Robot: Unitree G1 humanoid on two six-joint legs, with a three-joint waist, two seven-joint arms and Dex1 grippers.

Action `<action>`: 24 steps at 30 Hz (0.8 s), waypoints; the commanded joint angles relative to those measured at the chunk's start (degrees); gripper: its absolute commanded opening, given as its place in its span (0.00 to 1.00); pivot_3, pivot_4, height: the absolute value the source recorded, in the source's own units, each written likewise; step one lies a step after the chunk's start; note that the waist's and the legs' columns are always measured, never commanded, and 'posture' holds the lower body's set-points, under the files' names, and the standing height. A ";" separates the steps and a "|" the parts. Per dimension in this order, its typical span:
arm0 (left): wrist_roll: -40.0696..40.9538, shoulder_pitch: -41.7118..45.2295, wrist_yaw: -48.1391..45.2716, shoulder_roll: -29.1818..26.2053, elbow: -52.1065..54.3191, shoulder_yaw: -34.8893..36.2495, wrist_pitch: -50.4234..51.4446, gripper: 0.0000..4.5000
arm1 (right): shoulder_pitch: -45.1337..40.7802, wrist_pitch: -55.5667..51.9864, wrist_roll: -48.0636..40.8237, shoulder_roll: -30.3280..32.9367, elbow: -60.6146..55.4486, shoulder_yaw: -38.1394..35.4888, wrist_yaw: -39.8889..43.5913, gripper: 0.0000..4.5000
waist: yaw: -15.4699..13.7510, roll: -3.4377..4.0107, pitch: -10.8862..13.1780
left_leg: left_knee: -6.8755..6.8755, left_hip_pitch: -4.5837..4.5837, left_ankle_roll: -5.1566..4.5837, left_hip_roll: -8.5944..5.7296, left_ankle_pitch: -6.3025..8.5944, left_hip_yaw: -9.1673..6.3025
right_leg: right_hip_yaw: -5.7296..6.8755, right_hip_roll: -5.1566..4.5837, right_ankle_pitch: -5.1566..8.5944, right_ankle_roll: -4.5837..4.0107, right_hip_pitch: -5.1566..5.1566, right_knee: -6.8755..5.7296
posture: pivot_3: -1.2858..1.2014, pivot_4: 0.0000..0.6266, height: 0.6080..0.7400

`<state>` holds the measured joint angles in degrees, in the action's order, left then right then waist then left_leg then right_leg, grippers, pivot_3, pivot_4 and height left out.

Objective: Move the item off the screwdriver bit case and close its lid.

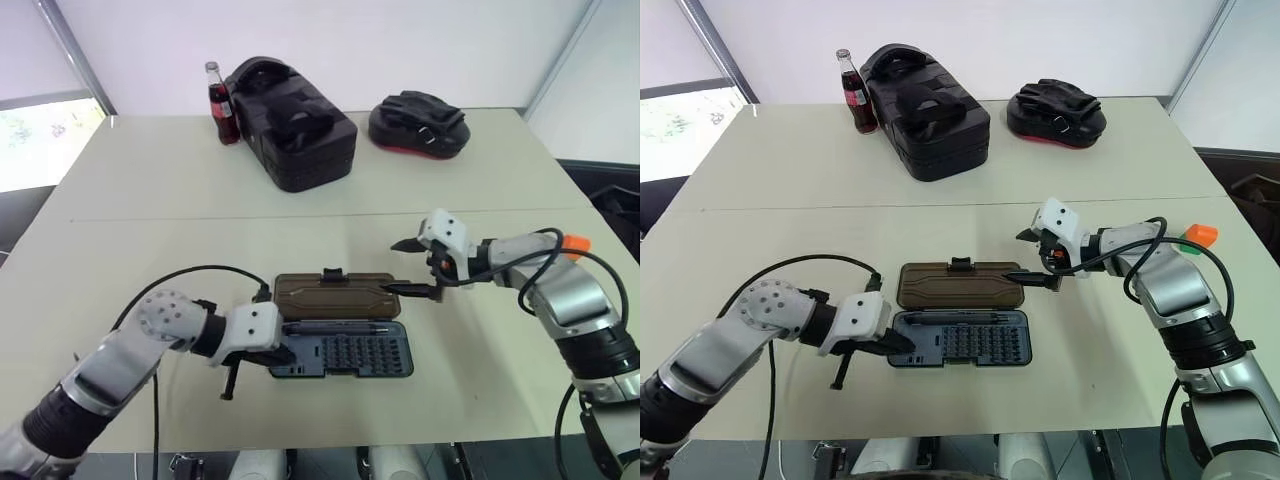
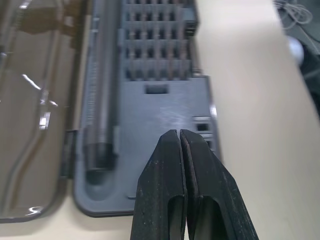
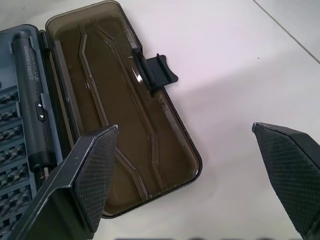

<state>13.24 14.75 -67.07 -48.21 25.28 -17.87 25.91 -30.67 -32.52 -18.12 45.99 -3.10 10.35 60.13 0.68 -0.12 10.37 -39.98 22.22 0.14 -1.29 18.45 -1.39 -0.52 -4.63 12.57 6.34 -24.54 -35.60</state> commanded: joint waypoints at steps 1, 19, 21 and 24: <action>-0.59 -0.02 0.25 -0.47 -0.11 1.03 -1.87 0.01 | 0.34 0.39 -0.06 0.13 -1.92 -1.99 -0.05 1.00 | 0.00 0.00 0.00 | 0.00 0.00 0.00 0.00 0.00 0.00 | 0.00 0.00 0.00 0.00 0.00 0.00 | 0.52 0.24 1.00; -10.78 -1.46 -0.88 -2.08 -4.93 -4.42 -12.45 0.01 | -5.90 4.06 6.46 -2.68 3.19 3.97 2.39 1.00 | 0.05 0.05 -0.03 | 0.00 -0.14 0.00 0.01 0.00 0.02 | -0.01 0.00 0.00 0.00 0.09 -0.03 | 0.52 0.24 1.00; -10.98 -1.28 -1.28 -2.33 -4.97 -4.68 -12.24 0.01 | -7.89 4.00 7.63 -3.06 4.44 6.46 4.73 1.00 | 0.10 0.05 -0.03 | 0.00 -0.17 0.00 0.00 0.00 0.03 | -0.01 0.00 0.00 0.00 0.10 -0.05 | 0.52 0.24 1.00; -10.14 -1.47 -1.59 -2.63 -4.71 -4.14 -10.83 0.01 | -10.34 3.45 8.12 -4.40 6.63 8.13 6.82 1.00 | 0.10 0.05 -0.04 | 0.01 -0.19 0.00 0.01 0.00 0.03 | -0.01 0.01 0.00 0.00 0.11 -0.08 | 0.52 0.24 1.00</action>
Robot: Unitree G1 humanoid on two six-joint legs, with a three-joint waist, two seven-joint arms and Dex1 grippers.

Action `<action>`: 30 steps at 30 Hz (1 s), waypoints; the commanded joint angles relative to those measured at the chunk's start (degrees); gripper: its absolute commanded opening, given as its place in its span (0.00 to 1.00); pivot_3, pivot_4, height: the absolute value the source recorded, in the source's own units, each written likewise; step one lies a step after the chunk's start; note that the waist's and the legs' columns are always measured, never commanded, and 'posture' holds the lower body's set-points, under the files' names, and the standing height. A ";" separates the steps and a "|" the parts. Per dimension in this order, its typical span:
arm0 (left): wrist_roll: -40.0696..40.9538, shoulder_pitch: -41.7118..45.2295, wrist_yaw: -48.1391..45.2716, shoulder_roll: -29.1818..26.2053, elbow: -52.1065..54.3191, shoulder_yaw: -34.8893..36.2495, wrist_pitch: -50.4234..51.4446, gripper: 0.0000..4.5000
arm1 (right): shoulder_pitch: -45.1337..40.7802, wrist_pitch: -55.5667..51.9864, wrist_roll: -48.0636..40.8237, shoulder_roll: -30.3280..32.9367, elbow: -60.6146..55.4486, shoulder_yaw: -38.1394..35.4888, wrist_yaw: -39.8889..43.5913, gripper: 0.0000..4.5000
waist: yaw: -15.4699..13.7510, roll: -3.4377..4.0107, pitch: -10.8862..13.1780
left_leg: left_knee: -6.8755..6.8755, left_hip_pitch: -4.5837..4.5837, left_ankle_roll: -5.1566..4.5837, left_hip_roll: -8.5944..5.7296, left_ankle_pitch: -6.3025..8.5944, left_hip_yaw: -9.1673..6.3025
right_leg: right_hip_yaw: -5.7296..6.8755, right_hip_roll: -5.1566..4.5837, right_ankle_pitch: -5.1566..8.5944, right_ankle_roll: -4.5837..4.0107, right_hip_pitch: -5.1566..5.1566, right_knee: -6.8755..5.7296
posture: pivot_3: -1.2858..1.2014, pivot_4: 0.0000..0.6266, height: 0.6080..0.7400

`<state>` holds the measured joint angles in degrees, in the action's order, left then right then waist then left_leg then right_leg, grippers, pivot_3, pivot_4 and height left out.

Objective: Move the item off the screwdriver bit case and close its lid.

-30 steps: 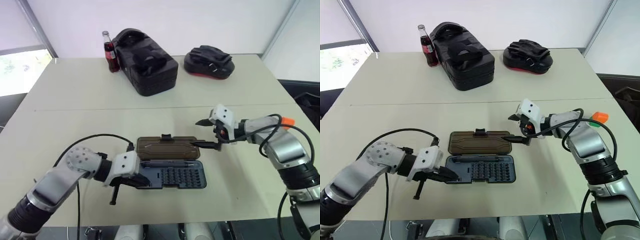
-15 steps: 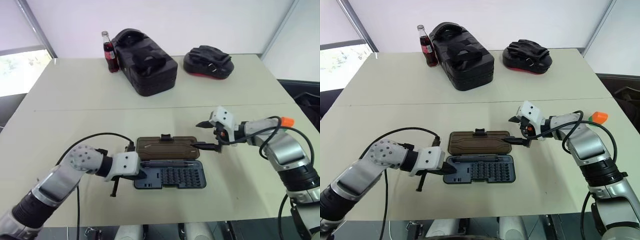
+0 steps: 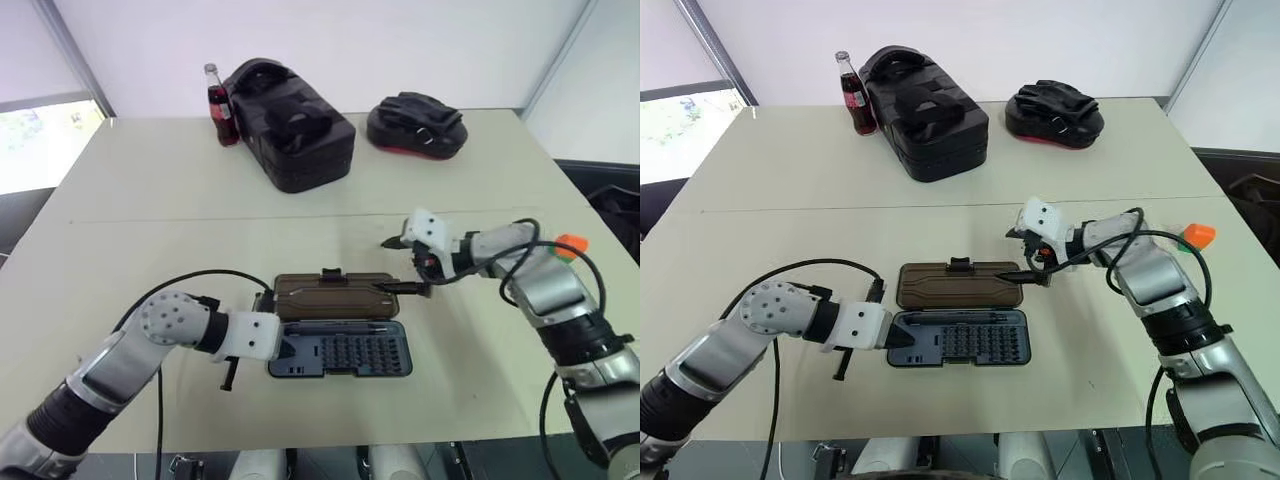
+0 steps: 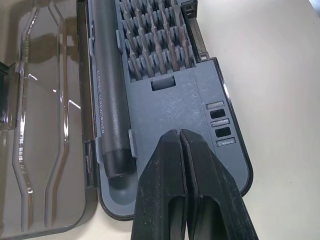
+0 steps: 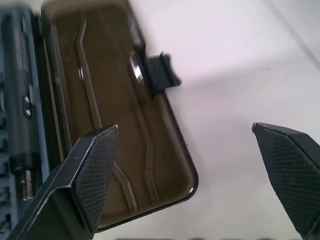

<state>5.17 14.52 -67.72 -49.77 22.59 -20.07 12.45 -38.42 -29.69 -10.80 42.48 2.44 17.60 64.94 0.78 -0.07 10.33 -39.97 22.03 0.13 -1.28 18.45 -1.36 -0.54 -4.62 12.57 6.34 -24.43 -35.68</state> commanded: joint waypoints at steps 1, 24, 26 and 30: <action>-1.79 -1.24 -0.99 -1.13 -1.94 -1.66 2.95 0.01 | -3.38 2.06 2.23 -1.21 2.88 1.88 2.38 1.00 | 0.01 0.01 -0.01 | 0.00 0.00 0.00 0.00 0.00 0.00 | 0.00 0.00 0.00 0.00 0.00 -0.01 | 0.52 0.24 1.00; 0.41 -3.10 0.01 -0.27 1.77 0.83 7.19 0.00 | -9.95 17.78 13.91 -9.47 29.11 7.79 9.05 0.10 | 0.36 0.02 -0.02 | 0.20 -0.70 0.00 0.01 0.00 0.16 | -0.19 0.02 0.02 -0.02 0.42 -0.23 | 0.52 0.24 1.00; 0.56 -3.24 0.24 -0.23 1.97 0.89 7.35 0.00 | -9.70 19.76 15.15 -9.35 29.01 8.30 9.43 0.01 | 0.36 0.02 -0.06 | 0.19 -0.71 0.00 0.01 0.00 0.16 | -0.20 0.02 0.02 -0.02 0.43 -0.23 | 0.52 0.24 1.00; 0.86 -3.34 0.62 -0.03 2.21 0.95 7.54 0.00 | -9.75 22.03 16.75 -9.60 29.71 8.10 9.15 0.01 | 0.35 0.02 -0.07 | 0.20 -0.74 0.00 0.02 0.00 0.15 | -0.20 0.03 0.03 -0.03 0.45 -0.23 | 0.52 0.24 1.00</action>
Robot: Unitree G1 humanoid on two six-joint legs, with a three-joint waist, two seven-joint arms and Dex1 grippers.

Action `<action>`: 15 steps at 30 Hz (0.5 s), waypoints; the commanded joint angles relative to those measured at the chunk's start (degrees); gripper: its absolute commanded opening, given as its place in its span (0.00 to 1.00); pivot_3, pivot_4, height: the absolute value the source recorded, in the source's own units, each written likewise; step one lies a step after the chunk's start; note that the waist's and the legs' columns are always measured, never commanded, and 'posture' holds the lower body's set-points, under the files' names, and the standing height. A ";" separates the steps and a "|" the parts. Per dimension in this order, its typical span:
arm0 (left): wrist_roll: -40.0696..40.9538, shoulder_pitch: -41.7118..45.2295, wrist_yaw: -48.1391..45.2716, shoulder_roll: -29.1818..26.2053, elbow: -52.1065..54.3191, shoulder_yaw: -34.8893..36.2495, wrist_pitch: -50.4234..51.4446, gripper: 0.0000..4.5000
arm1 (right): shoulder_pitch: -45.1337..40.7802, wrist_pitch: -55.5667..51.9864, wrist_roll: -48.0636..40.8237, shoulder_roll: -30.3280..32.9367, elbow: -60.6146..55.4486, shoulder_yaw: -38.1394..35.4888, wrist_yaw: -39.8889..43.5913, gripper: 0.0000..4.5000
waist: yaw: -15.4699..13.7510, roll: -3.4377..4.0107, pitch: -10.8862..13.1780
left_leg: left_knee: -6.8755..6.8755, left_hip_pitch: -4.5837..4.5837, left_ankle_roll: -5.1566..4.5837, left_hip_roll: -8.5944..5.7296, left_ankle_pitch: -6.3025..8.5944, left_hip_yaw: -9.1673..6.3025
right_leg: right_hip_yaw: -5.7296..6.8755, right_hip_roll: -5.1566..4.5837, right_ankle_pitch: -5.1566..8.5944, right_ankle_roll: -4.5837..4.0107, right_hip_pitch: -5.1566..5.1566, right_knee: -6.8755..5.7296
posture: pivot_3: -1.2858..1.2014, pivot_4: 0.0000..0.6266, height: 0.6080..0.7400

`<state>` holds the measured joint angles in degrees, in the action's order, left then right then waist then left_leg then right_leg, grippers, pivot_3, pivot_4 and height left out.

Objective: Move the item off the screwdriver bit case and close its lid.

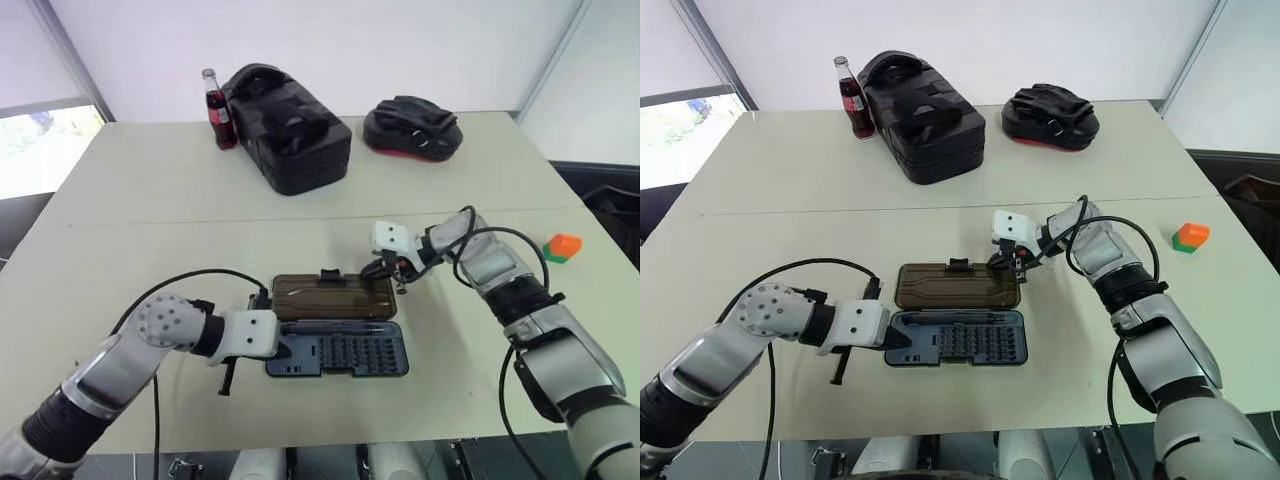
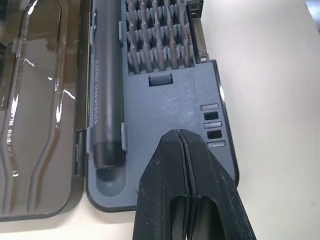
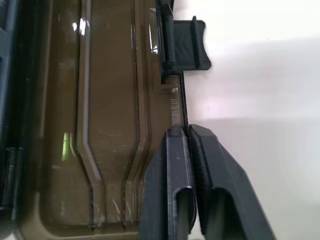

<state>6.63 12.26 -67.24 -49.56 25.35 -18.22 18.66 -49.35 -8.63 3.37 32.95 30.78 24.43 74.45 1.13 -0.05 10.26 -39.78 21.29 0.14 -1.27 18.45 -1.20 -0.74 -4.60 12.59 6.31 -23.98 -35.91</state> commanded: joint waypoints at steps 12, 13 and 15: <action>0.72 -1.60 1.24 1.64 -1.01 -0.81 1.56 0.00 | 0.67 0.94 0.23 1.95 -6.07 -5.51 -2.78 0.01 | -0.12 0.02 0.03 | 0.00 0.03 0.00 -0.01 0.00 0.00 | -0.02 -0.01 0.08 -0.15 -0.03 -0.01 | 0.52 0.24 1.00; 0.79 -1.74 1.35 1.89 -1.17 -0.85 1.56 0.00 | 1.22 -0.59 -0.55 2.37 -7.86 -6.41 -2.71 0.01 | -0.18 0.02 0.03 | 0.00 0.05 0.00 -0.01 0.00 0.00 | -0.03 -0.01 0.07 -0.14 -0.05 -0.01 | 0.52 0.24 1.00; 0.79 -1.83 1.44 2.10 -1.60 -0.90 1.44 0.00 | 2.46 -3.37 -2.20 3.12 -11.47 -7.94 -2.46 0.01 | -0.35 0.02 0.04 | 0.00 0.08 0.00 -0.01 0.00 0.00 | -0.03 -0.03 0.07 -0.13 -0.08 -0.01 | 0.52 0.24 1.00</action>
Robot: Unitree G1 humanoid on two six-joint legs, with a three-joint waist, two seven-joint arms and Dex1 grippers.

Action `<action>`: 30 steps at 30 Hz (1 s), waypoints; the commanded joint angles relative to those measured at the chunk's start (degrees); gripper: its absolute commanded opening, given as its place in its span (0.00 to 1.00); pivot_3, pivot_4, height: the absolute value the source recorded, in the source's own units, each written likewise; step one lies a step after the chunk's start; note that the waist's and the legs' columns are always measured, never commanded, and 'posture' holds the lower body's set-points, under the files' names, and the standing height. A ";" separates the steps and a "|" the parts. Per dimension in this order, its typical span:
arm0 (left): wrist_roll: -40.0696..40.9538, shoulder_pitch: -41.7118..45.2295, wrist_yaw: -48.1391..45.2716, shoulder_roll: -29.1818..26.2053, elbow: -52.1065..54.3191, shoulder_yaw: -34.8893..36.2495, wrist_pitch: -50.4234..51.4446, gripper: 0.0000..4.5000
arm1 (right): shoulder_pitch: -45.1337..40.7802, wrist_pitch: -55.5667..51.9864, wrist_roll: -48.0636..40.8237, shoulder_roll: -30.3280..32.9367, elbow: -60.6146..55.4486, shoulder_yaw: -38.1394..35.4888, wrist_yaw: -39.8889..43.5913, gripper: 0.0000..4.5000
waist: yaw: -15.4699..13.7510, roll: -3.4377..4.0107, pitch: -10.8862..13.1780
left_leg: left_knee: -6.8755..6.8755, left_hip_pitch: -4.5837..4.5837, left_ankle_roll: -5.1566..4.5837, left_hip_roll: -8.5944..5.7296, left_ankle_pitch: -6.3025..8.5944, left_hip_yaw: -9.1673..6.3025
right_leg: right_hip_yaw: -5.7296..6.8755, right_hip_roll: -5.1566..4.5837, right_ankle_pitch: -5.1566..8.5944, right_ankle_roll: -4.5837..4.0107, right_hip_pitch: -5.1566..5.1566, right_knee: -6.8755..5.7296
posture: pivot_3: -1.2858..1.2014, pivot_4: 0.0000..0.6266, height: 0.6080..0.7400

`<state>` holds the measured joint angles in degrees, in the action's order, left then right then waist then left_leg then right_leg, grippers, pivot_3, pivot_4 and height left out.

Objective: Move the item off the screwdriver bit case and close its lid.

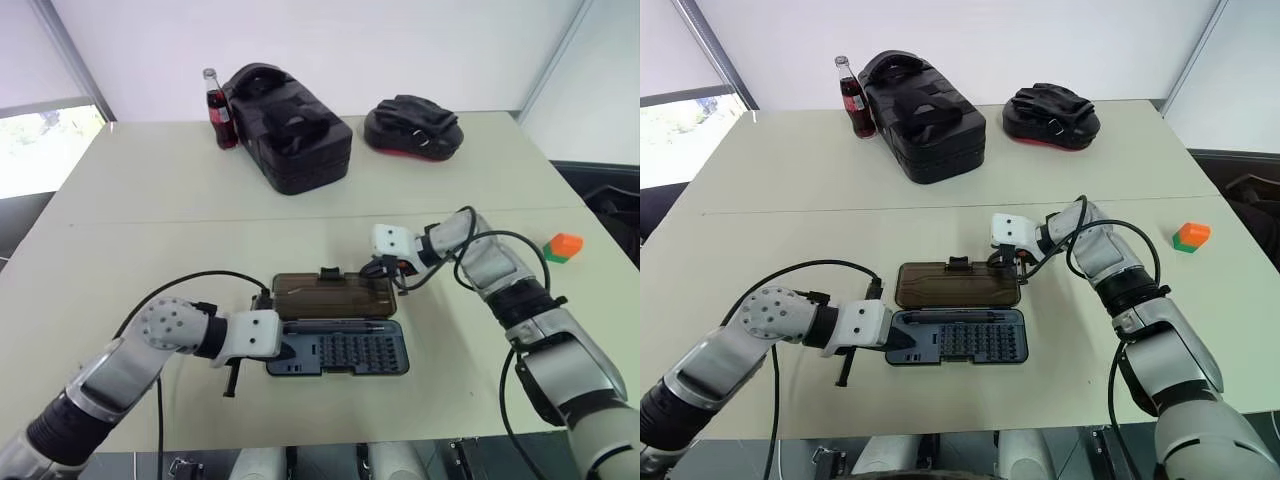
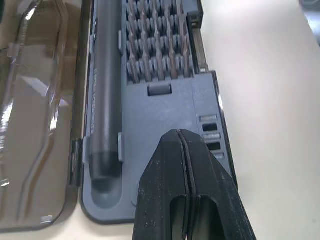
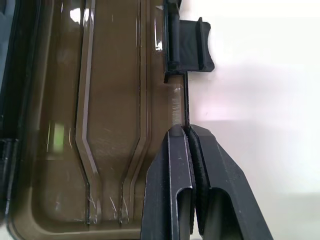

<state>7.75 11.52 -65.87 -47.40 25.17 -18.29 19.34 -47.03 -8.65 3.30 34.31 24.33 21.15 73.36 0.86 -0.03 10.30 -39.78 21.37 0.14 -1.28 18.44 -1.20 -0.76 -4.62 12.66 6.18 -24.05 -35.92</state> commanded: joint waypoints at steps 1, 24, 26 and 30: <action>-0.28 -1.04 0.14 0.08 -1.78 -0.79 0.59 0.00 | 0.66 -4.86 -2.90 2.04 -6.86 -5.39 -1.65 0.01 | -0.11 -0.01 0.00 | 0.00 0.01 0.00 0.00 0.00 0.00 | 0.00 -0.01 0.00 0.00 0.00 0.01 | 0.52 0.24 1.00; 13.83 0.37 5.19 7.14 0.12 6.18 14.08 0.00 | 12.49 -16.41 -13.16 1.67 -28.15 -15.40 -9.54 0.01 | 0.12 -0.09 0.10 | 0.04 0.13 0.00 0.05 0.00 0.00 | -0.01 0.04 -0.04 0.09 -0.22 -0.04 | 0.52 0.24 1.00; 15.28 0.56 5.23 7.27 0.87 6.75 15.42 0.00 | 13.07 -15.50 -13.24 2.39 -27.97 -15.02 -9.28 0.01 | 0.09 -0.09 0.10 | 0.04 0.14 0.00 0.05 0.00 0.00 | -0.01 0.04 -0.04 0.09 -0.22 -0.03 | 0.52 0.24 1.00; 17.45 1.10 5.34 7.29 1.89 7.31 16.83 0.00 | 14.18 -10.75 -11.30 4.22 -25.60 -12.97 -7.99 0.01 | 0.02 -0.09 0.11 | 0.07 0.16 0.00 0.03 0.00 0.01 | -0.01 0.01 -0.04 0.08 -0.22 0.02 | 0.52 0.24 1.00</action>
<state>23.39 11.74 -60.73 -40.22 25.04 -12.33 35.75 -32.63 -22.40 -8.04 37.46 -0.80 8.11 64.40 0.88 -0.12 10.40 -39.69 21.53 0.14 -1.25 18.45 -1.19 -0.77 -4.61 12.62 6.26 -24.27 -35.88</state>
